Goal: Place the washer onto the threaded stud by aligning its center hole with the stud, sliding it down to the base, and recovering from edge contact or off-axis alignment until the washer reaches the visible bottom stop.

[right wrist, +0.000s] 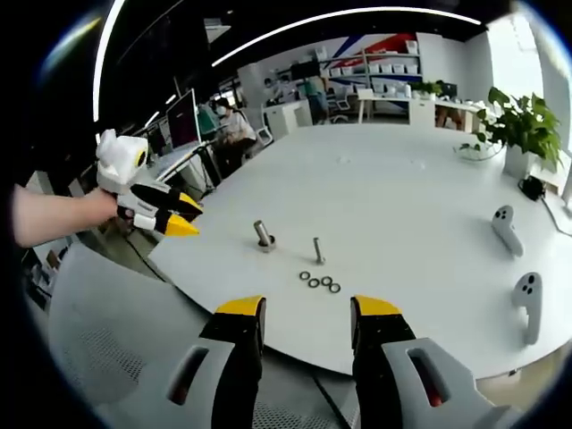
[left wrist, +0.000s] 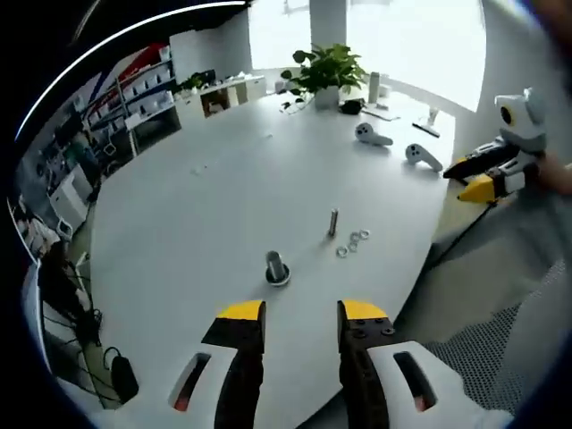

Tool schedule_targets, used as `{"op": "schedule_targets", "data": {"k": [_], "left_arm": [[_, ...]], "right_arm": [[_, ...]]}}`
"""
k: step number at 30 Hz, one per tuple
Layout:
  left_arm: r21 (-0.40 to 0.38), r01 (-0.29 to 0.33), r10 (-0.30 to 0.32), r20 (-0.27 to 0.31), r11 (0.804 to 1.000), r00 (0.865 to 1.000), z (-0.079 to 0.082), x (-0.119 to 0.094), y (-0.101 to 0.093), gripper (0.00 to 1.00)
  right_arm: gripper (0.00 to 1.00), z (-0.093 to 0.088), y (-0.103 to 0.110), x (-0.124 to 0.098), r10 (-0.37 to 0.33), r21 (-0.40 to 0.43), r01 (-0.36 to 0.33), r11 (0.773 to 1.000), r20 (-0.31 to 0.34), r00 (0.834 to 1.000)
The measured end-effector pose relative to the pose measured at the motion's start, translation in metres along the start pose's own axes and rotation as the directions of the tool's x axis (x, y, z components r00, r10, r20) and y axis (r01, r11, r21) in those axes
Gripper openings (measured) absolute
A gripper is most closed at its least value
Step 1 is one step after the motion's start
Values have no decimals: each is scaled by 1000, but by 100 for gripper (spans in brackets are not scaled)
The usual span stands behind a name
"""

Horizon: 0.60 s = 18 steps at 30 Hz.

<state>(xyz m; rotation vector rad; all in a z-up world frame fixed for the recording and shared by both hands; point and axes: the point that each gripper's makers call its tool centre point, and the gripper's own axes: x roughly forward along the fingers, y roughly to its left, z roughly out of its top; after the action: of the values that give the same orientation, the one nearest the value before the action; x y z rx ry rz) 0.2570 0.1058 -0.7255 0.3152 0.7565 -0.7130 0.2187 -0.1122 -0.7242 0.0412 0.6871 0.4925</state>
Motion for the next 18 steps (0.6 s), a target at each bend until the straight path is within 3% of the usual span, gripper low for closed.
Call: {"op": "schedule_targets", "data": {"k": [4, 10, 14, 18], "left_arm": [[-27, -1, 3, 67, 1000, 998, 0, -16, 3, 30], [-64, -2, 10, 120, 998, 993, -2, -41, 3, 31], [-21, -6, 8, 107, 1000, 994, -10, -46, -2, 31], [-53, 2, 5, 131, 999, 991, -15, -54, -3, 31]], "right_arm": [[41, -4, 1, 2, 3, -10, -4, 1000, -20, 1000], [42, -6, -1, 1, -9, -16, 8, 1000, -37, 999], [42, -7, -2, 1, -17, -18, 16, 1000, -43, 999], [42, -9, -3, 1, -24, -29, 23, 999, -55, 998]]}}
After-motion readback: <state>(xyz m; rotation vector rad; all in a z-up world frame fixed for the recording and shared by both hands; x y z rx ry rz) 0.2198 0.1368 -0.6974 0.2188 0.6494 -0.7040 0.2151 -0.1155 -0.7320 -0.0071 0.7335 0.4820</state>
